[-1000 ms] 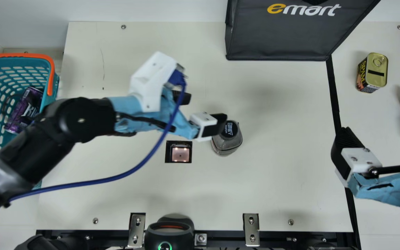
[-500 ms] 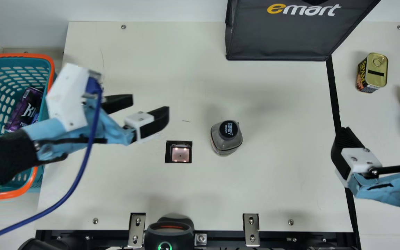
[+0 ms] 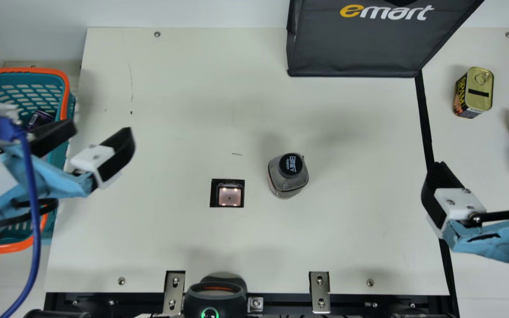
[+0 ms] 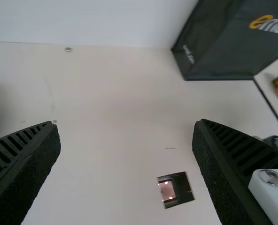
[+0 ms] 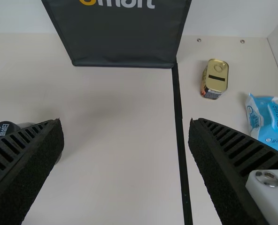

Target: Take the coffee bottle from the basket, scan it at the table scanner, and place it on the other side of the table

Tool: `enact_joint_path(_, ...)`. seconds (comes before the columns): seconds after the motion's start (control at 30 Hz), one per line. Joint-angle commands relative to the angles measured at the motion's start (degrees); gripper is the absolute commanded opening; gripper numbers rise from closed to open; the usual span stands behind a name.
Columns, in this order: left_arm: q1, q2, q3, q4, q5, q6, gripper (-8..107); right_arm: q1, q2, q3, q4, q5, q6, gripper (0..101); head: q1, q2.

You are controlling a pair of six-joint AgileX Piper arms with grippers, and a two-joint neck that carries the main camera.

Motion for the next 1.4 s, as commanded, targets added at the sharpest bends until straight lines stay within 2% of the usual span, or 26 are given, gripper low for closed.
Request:
enact_joint_path(0.0,1.19,-1.34,-0.41,5.38,1.21,-0.84,90,0.0,0.0,0.0,0.0,0.0,0.0,95,-1.57,0.09)
enact_joint_path(0.27,3.88,-4.83,-0.85,13.75,3.73,-4.05,90,0.0,0.0,0.0,0.0,0.0,0.0,95,-1.57,0.09)
enact_joint_path(0.3,3.61,-4.6,-0.98,11.97,3.64,-3.59,90,0.0,0.0,0.0,0.0,0.0,0.0,95,-1.57,0.09)
enact_joint_path(0.5,3.8,-4.86,-0.9,13.67,3.52,-3.99,90,0.19,0.14,0.04,-0.08,-0.1,-0.04,95,-1.57,0.09)
enact_joint_path(0.77,3.8,-4.86,-0.9,13.67,3.88,-3.99,90,4.9,3.19,0.96,0.33,-0.76,-2.9,95,-1.57,0.09)
enact_joint_path(1.03,3.8,-4.86,-0.9,13.67,3.95,-3.99,90,9.92,7.75,1.28,5.52,-0.22,-8.58,95,-1.57,0.09)
enact_joint_path(1.37,3.8,-4.86,-0.9,13.67,3.95,-3.99,90,11.06,14.57,2.95,11.59,-1.36,-14.26,95,-1.57,0.09)
